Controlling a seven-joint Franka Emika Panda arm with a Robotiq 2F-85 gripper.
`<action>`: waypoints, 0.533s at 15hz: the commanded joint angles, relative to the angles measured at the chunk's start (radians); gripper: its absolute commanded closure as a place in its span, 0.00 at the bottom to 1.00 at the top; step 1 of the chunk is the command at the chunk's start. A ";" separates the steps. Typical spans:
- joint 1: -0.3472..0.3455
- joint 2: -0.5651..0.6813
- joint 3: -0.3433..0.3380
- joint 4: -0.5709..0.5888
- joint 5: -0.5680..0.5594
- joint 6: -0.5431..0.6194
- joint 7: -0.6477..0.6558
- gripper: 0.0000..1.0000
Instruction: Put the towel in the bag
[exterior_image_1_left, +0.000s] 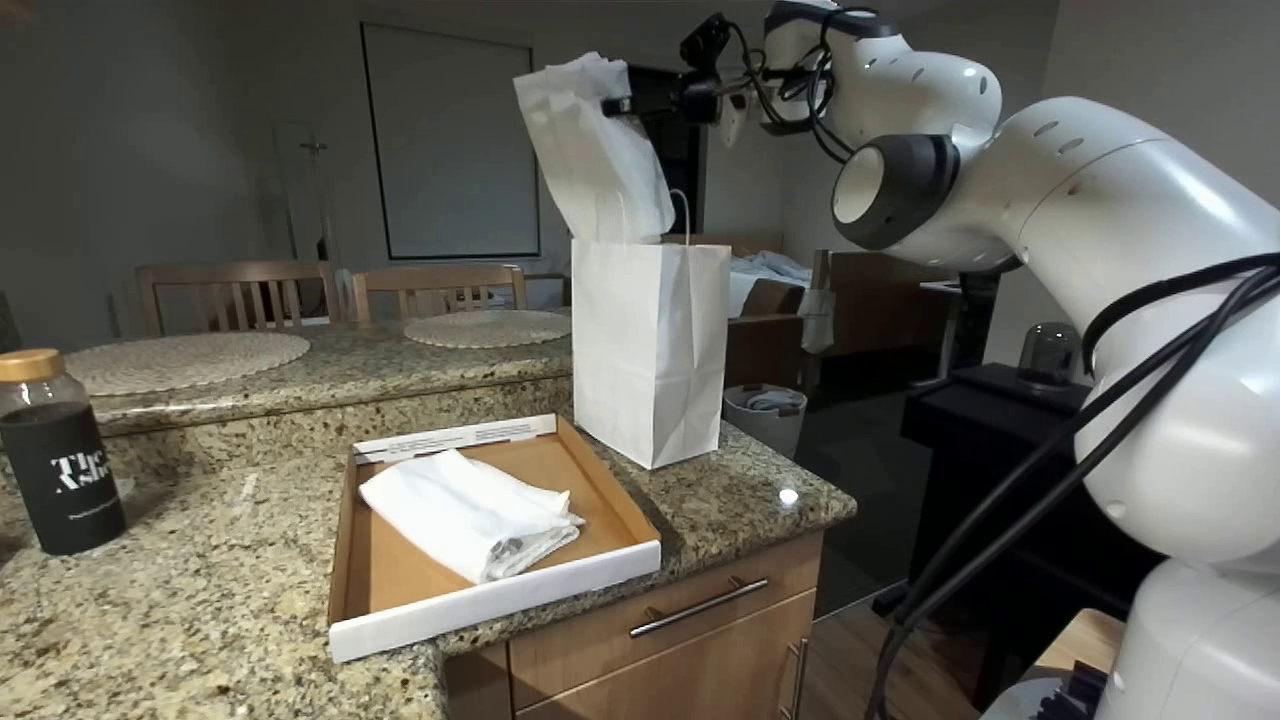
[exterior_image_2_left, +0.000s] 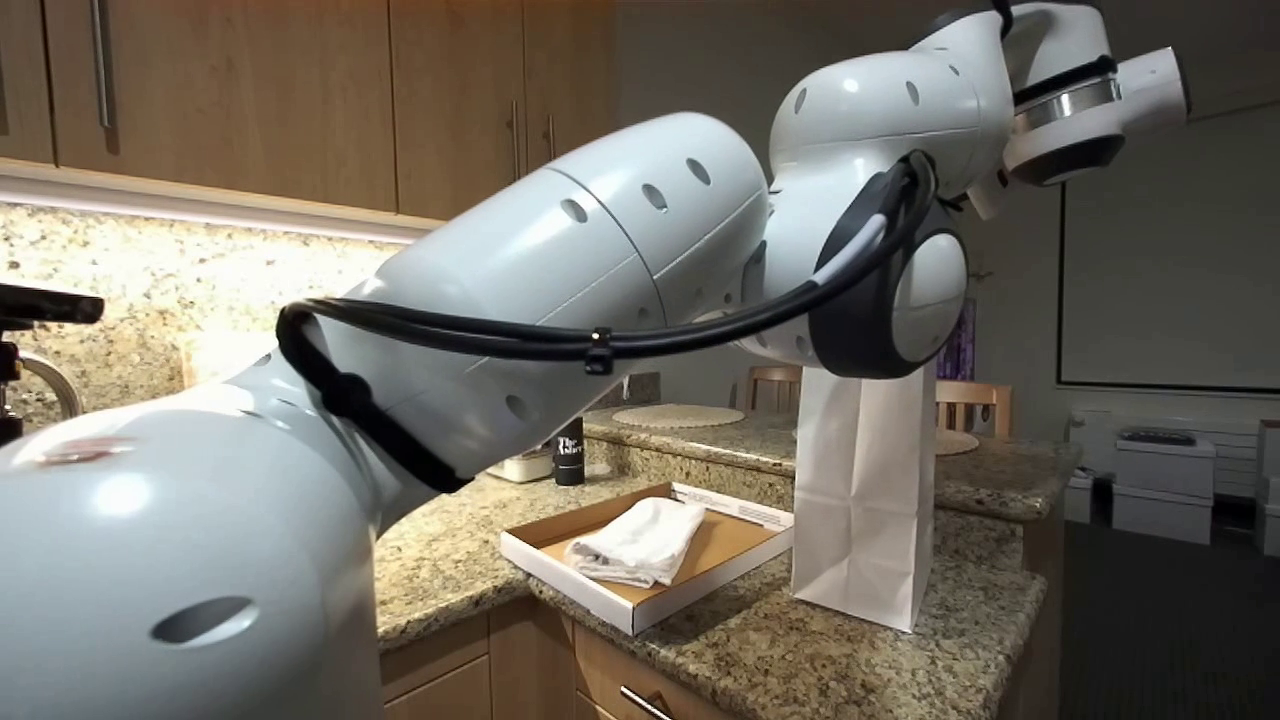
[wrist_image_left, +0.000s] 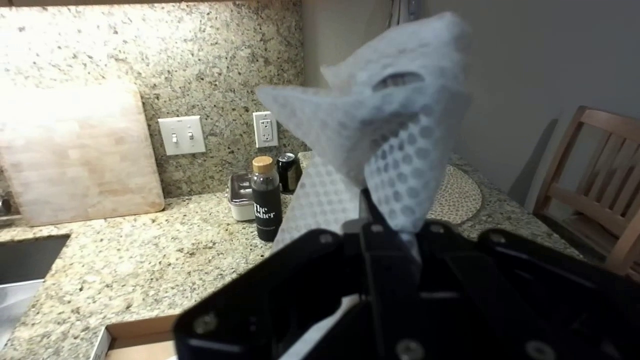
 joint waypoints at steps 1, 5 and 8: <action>0.004 -0.013 0.008 -0.045 0.011 -0.032 0.040 0.93; 0.015 0.032 0.010 -0.037 0.017 -0.085 0.112 0.93; 0.011 0.060 0.009 -0.034 0.019 -0.097 0.146 0.93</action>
